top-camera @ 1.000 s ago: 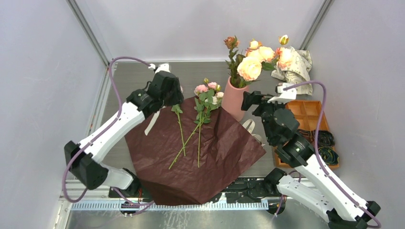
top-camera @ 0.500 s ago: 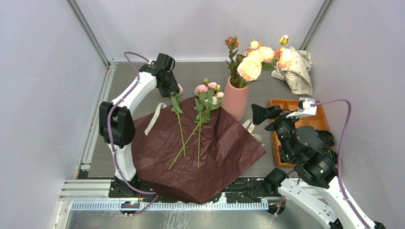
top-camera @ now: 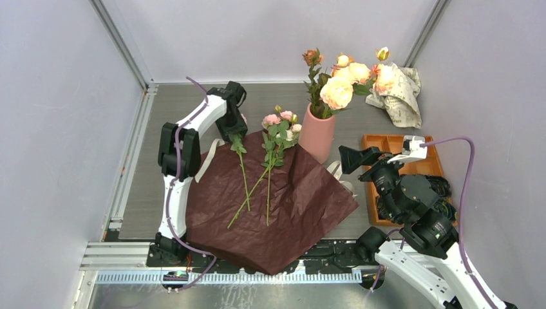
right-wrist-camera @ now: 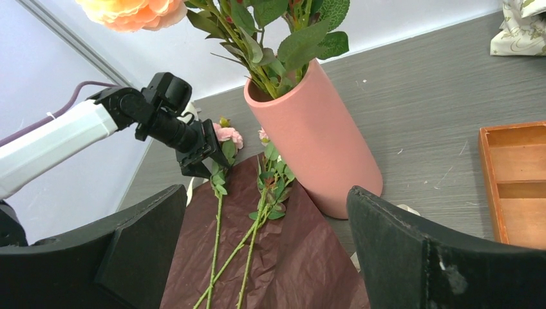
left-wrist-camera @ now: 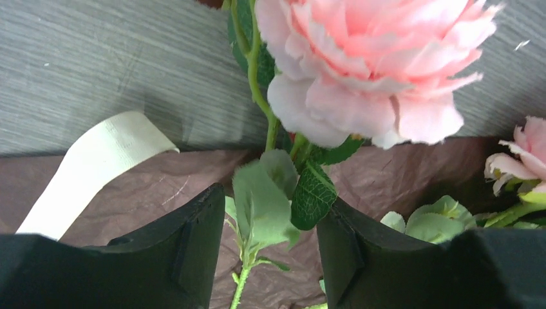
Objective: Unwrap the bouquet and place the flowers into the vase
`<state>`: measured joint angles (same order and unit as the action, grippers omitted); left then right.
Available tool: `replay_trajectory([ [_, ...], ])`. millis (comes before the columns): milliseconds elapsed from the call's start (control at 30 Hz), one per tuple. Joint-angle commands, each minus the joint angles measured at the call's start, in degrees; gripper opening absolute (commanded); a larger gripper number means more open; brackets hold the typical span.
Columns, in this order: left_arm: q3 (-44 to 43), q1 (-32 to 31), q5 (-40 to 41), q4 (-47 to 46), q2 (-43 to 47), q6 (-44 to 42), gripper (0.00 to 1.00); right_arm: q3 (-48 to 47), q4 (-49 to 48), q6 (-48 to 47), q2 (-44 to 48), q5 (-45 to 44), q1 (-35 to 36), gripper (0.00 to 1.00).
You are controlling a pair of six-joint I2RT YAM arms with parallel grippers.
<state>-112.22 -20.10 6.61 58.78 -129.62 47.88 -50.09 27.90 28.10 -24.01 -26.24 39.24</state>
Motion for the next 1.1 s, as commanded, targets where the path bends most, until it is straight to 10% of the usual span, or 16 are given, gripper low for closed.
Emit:
replay_trajectory([
  [0, -5.44, 0.83, 1.76, 2.17, -1.53, 1.02, 0.55, 0.05, -1.23, 0.42, 0.87, 0.16, 0.14, 1.0],
  [467, -10.21, 1.88, 2.18, 3.71, -8.51, 0.11, 0.48, 0.77, -1.17, 0.71, 1.34, -0.7, 0.11, 1.0],
  [800, -10.72, 1.9, 2.35, 3.26, -8.37, -0.76, 0.03, 0.94, -1.65, 1.16, 0.81, -0.67, 0.12, 0.99],
  [1067, -10.18, 1.6, 4.71, 1.35, 1.86, -2.49, 0.0, 0.87, -2.28, 1.79, -0.43, 0.03, 0.09, 0.99],
])
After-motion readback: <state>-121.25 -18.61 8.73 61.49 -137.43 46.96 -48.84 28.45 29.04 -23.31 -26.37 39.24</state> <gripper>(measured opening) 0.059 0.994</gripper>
